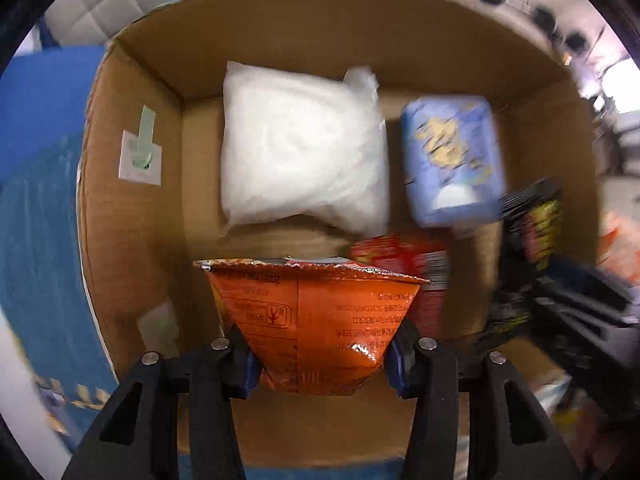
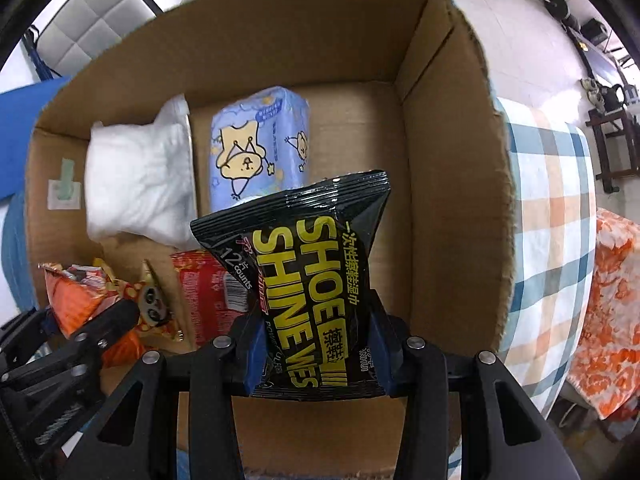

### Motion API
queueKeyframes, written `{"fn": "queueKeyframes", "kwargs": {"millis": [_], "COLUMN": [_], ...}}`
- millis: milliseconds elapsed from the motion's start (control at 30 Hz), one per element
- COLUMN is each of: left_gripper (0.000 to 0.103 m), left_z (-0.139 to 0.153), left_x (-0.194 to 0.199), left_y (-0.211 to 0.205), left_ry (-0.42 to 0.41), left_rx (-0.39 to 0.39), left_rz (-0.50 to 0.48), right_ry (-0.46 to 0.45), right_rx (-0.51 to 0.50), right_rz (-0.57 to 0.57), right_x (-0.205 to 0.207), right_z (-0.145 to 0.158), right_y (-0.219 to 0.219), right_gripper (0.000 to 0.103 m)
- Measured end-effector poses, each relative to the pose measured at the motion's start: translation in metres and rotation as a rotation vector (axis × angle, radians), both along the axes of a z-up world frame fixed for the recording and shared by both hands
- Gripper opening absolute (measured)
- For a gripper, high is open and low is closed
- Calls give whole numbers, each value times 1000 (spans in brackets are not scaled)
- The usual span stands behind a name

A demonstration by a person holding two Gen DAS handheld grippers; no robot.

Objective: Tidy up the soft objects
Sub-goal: 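Carry both packs into the box and open both grippers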

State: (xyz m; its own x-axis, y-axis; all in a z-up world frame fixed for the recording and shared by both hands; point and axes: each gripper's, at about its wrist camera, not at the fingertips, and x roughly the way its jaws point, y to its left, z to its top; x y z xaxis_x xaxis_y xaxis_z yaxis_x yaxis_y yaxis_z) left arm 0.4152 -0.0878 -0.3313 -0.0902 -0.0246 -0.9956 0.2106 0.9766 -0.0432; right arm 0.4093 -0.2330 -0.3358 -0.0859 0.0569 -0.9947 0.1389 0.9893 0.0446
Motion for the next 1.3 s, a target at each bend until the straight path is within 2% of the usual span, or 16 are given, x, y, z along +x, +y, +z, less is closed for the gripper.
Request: {"fn": "queueKeyframes", "kwargs": {"millis": [133,233,367,500,733,933,1033,1167,1300], "left_gripper": [45,45,43,43,43,46,50,58,59], "left_z": [-23,-36,-53,-67,-64,-60,-60,-50,-34], "left_x": [-2,-7,-9,-7,-5,0,-4,-6,-6], "left_y": [-15,-27,-27,-14,-12,-4,2,12,20], "left_ry": [65,128,177,228,223,249,282,283,273], "left_rx": [47,20,20,-31,-40,-82,-97,-98,-109], "left_rz": [-60,-81,-56,20,16,48,81,88,96], "right_ry": [15,42,85,122,170,207,220,221,211], "right_rx": [-49,-54,-36,-13,-15,-18,-8,-1,9], "right_rz": [27,28,5,-1,12,19,24,37,48], "right_x": [0,-2,-8,-12,-13,-3,2,5,5], "right_z": [-9,-18,-32,-43,-61,-76,-76,-68,-52], "right_y": [3,4,2,-1,1,2,3,8,14], "right_gripper": [46,46,47,47,47,50,51,53,60]}}
